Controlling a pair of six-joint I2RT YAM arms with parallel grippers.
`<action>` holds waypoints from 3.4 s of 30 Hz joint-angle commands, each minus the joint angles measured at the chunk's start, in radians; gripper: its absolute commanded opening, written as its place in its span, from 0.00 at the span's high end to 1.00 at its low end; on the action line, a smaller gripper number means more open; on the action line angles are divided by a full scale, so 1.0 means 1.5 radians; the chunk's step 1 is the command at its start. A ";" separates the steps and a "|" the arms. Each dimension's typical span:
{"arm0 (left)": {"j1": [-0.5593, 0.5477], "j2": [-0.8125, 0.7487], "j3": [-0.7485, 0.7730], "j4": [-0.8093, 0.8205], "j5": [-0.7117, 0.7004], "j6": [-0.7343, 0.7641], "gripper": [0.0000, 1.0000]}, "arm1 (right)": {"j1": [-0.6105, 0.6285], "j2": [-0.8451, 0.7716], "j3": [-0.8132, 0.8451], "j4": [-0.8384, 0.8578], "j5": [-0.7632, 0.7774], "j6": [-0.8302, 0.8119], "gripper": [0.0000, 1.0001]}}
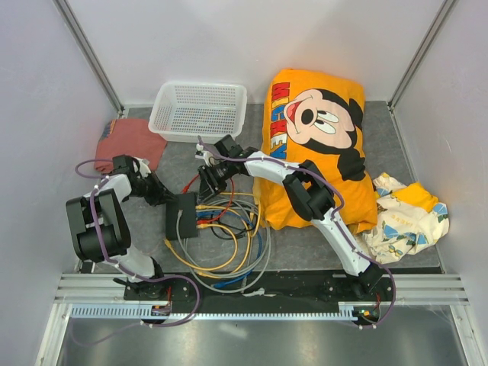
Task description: Pull the plug from the switch port
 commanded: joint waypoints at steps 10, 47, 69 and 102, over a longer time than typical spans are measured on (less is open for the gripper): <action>-0.001 0.005 -0.019 -0.004 -0.073 0.005 0.98 | 0.027 -0.003 0.007 -0.007 0.071 -0.019 0.52; 0.000 -0.018 -0.035 0.008 -0.072 0.001 0.98 | 0.053 0.012 0.037 -0.088 0.187 -0.094 0.96; 0.000 -0.025 -0.039 0.017 -0.064 0.003 0.98 | 0.020 0.024 -0.040 -0.190 0.076 -0.232 1.00; 0.000 -0.084 -0.061 0.032 -0.040 -0.005 0.98 | -0.013 -0.157 0.208 -0.098 0.342 -0.449 1.00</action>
